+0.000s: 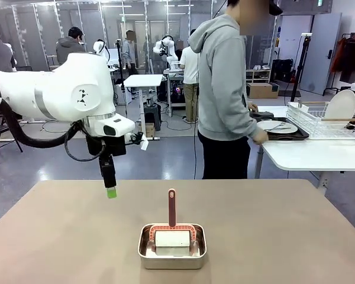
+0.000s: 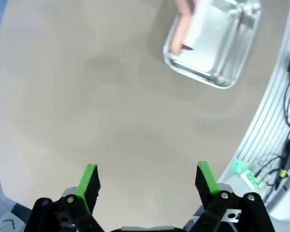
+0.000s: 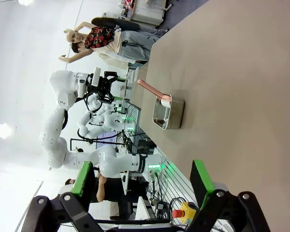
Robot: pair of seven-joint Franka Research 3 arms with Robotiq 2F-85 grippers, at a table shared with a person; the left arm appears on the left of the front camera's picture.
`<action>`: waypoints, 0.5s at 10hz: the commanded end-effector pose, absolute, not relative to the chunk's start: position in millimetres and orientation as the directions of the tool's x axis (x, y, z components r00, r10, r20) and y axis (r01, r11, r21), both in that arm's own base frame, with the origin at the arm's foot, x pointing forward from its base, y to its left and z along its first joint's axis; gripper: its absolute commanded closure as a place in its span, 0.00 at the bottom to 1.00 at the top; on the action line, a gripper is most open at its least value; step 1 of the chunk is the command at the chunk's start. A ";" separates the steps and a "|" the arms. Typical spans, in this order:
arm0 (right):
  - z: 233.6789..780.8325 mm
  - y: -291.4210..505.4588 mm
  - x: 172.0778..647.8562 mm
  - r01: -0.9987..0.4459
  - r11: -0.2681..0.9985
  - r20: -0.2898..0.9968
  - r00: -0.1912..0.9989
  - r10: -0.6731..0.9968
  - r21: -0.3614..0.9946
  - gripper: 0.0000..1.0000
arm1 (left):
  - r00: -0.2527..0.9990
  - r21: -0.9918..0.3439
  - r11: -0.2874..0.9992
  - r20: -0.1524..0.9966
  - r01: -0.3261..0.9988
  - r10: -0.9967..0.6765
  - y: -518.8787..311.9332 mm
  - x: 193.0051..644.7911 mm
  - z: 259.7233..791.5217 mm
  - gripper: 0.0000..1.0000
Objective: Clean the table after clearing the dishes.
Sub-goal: When the right (or left) Handle tray is removed, use the right hand (or left hand) to clean the right (or left) side of the table with the Lint Roller.
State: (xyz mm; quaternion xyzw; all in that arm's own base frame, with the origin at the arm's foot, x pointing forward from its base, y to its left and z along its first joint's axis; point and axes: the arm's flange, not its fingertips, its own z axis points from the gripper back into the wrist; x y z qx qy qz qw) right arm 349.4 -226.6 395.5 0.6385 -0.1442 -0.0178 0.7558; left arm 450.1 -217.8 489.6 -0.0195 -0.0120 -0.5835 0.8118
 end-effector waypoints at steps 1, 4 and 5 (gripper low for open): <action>398.2 -225.9 348.0 -0.165 0.185 0.203 0.956 -0.210 0.969 0.00 | 0.349 0.009 0.352 0.104 0.936 -0.931 -213.8 432.4 496.7 0.00; 398.2 -225.9 348.0 -0.165 0.185 0.203 0.956 -0.210 0.969 0.00 | 0.319 -0.018 0.318 0.042 0.948 -0.947 -217.8 450.1 489.6 0.00; 398.2 -225.9 348.0 -0.165 0.185 0.203 0.956 -0.210 0.969 0.00 | 0.319 -0.018 0.318 0.042 0.948 -0.947 -217.8 450.1 489.6 0.00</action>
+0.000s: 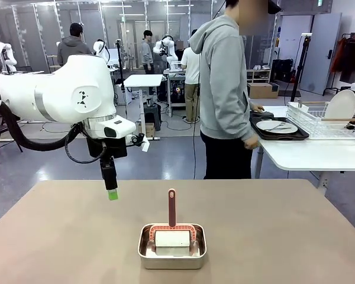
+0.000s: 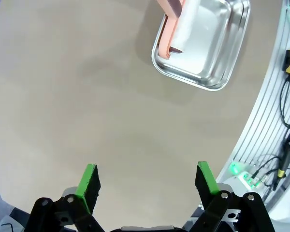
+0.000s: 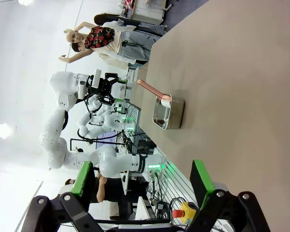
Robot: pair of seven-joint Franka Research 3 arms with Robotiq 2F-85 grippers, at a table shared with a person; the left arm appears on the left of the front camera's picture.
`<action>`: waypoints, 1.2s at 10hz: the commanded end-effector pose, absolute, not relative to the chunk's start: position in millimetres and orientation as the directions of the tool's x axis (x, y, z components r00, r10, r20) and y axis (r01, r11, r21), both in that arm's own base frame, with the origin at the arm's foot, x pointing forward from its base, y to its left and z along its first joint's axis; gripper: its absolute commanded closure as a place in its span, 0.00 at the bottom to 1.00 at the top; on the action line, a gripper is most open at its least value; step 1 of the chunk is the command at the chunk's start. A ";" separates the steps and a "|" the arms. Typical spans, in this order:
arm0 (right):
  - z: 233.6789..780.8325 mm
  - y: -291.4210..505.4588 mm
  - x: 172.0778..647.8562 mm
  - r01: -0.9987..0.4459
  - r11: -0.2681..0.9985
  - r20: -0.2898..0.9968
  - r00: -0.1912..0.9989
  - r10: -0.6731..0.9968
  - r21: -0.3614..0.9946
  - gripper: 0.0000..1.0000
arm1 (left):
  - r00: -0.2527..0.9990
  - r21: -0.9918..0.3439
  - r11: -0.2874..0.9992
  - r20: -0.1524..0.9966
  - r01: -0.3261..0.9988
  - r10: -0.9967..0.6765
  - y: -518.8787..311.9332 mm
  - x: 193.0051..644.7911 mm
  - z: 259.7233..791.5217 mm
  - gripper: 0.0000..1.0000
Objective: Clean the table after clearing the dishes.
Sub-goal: When the right (or left) Handle tray is removed, use the right hand (or left hand) to clean the right (or left) side of the table with the Lint Roller.
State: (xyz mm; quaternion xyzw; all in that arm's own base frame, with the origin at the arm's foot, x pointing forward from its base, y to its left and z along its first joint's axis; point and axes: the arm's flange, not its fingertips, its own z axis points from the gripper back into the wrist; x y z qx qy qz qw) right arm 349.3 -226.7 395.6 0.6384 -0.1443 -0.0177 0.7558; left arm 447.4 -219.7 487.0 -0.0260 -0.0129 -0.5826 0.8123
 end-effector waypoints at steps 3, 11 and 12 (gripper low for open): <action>398.2 -225.9 348.0 -0.165 0.185 0.203 0.956 -0.210 0.969 0.00 | 0.321 -0.028 0.320 0.051 0.947 -0.946 -219.9 447.9 486.4 0.00; 398.2 -225.9 348.0 -0.165 0.185 0.203 0.956 -0.210 0.969 0.00 | 0.040 -0.122 0.037 0.016 0.992 -0.999 -344.1 503.2 436.6 0.00; 398.2 -225.9 348.0 -0.165 0.185 0.203 0.956 -0.210 0.969 0.00 | 0.032 -0.153 0.028 0.023 0.988 -0.999 -350.2 509.5 432.8 0.00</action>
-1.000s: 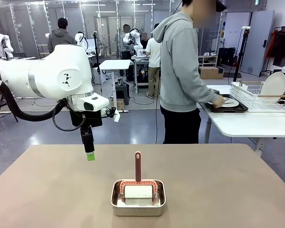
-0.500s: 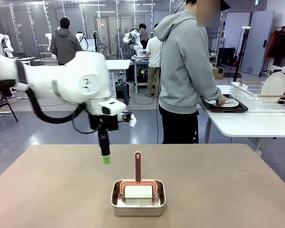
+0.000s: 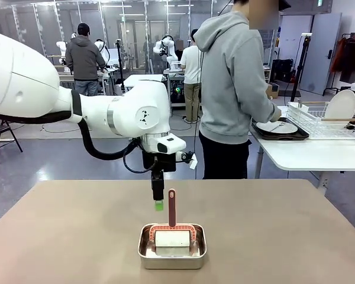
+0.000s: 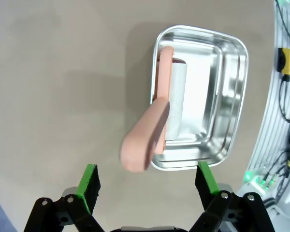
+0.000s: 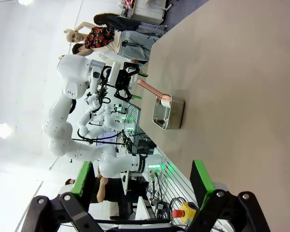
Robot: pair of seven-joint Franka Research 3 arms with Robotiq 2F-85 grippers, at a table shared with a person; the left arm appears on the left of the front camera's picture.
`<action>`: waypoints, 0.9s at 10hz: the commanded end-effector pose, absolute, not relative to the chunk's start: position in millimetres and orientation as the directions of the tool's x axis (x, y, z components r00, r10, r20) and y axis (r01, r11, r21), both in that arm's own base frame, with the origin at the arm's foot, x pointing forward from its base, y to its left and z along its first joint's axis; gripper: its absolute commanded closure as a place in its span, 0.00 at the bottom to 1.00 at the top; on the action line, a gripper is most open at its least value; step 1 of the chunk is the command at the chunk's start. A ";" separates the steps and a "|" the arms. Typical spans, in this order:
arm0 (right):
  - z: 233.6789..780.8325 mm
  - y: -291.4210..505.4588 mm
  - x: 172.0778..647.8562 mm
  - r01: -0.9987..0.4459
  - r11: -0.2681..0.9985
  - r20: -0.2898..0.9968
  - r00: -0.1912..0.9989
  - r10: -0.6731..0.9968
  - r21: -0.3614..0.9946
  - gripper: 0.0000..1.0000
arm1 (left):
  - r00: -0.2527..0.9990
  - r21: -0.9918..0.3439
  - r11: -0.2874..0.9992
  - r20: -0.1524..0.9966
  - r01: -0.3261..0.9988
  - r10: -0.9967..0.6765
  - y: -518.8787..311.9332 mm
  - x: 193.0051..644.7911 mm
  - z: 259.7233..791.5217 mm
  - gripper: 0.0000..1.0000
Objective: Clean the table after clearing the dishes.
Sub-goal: When the right (or left) Handle tray is removed, use the right hand (or left hand) to clean the right (or left) side of the table with the Lint Roller.
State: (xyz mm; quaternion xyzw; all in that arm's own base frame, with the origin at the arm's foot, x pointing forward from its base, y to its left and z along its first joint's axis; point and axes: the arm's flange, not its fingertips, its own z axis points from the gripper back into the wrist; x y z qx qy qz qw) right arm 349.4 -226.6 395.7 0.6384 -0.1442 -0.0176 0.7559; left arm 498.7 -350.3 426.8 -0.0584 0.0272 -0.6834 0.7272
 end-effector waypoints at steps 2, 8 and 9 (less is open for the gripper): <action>398.2 -225.9 348.0 -0.165 0.185 0.203 0.956 -0.210 0.969 0.00 | 0.024 -0.194 0.023 0.003 0.981 -1.000 -362.2 511.7 430.1 0.00; 398.2 -225.9 348.0 -0.165 0.185 0.203 0.956 -0.210 0.969 0.00 | -0.016 -0.227 -0.018 0.012 0.974 -1.000 -383.6 513.4 424.6 0.00; 398.2 -225.9 348.0 -0.165 0.185 0.203 0.956 -0.210 0.969 0.00 | -0.020 -0.225 -0.020 0.001 0.974 -1.000 -387.7 512.0 423.9 0.00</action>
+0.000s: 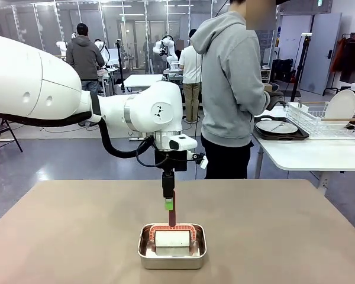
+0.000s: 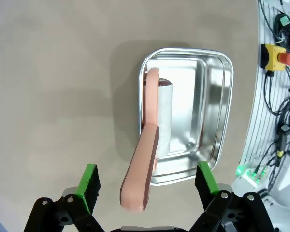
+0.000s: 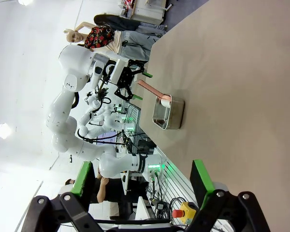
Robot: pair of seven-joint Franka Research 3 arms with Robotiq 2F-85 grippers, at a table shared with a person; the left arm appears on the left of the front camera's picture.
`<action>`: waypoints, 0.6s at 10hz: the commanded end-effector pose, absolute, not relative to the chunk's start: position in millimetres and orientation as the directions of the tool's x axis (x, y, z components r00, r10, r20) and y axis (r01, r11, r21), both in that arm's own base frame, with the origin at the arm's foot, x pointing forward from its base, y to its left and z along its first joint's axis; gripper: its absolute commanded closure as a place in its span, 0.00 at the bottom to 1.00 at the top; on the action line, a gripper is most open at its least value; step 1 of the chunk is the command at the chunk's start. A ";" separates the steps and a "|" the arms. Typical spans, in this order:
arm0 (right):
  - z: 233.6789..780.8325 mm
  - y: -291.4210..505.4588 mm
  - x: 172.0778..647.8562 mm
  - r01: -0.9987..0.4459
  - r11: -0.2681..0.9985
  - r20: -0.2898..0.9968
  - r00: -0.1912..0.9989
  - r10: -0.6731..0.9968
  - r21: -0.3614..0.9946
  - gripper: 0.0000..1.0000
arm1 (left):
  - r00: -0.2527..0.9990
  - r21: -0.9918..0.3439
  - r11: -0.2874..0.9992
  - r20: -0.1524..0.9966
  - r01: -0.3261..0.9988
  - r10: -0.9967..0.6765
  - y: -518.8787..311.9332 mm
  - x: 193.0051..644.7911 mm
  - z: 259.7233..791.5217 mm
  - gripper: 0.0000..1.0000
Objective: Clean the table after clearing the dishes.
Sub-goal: When the right (or left) Handle tray is removed, use the right hand (or left hand) to clean the right (or left) side of the table with the Lint Roller.
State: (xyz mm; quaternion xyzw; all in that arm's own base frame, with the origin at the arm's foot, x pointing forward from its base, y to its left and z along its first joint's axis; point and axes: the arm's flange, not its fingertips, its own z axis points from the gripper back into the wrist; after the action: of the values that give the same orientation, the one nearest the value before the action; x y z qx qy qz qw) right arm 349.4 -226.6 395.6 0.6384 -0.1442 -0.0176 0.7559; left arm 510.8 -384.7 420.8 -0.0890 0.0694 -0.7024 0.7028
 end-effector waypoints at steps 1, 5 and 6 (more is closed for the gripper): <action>398.2 -225.9 348.0 -0.165 0.185 0.203 0.956 -0.210 0.969 0.00 | -0.040 -0.208 -0.039 -0.001 0.977 -0.999 -392.4 511.7 422.0 0.00; 398.2 -225.9 348.0 -0.165 0.185 0.203 0.956 -0.210 0.969 0.00 | -0.072 -0.214 -0.070 0.002 0.974 -0.997 -396.7 509.8 419.5 0.16; 398.2 -225.9 348.0 -0.165 0.185 0.203 0.956 -0.210 0.969 0.00 | -0.069 -0.218 -0.067 -0.003 0.974 -0.998 -396.9 509.6 418.4 0.19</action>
State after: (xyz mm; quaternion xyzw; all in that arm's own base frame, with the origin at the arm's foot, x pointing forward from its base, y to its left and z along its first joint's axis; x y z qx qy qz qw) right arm 349.4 -226.6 395.6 0.6384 -0.1442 -0.0176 0.7559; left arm 508.4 -397.8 416.1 -0.0800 0.0724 -0.7155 0.6902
